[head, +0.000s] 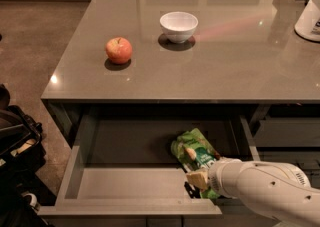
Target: Pick green rice chip bag from top drawer and place on counter
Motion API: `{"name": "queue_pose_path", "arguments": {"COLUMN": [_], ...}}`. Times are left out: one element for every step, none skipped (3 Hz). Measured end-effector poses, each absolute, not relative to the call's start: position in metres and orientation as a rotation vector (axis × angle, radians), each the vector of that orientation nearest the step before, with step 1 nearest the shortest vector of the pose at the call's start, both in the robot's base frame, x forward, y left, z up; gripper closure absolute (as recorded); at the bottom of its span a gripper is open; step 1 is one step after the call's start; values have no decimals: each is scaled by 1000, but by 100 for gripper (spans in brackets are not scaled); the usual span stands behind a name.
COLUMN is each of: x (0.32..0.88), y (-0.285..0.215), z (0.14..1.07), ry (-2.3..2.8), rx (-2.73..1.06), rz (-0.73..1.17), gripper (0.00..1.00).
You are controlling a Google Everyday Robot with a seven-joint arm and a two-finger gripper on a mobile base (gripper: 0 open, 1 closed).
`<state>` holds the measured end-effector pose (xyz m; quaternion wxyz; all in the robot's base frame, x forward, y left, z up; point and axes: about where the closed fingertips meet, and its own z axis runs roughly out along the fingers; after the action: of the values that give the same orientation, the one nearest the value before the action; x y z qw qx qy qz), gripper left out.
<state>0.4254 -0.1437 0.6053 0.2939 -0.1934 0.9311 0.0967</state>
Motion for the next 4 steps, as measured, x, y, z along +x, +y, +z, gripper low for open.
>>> {"name": "queue_pose_path", "arguments": {"x": [425, 425, 425, 425], "y": [-144, -144, -144, -144], "z": [605, 605, 605, 605], "ry": [2479, 2479, 2479, 2479], "rx": [-515, -515, -515, -515], "rz": [258, 258, 257, 257], "gripper": [63, 86, 100, 100]}}
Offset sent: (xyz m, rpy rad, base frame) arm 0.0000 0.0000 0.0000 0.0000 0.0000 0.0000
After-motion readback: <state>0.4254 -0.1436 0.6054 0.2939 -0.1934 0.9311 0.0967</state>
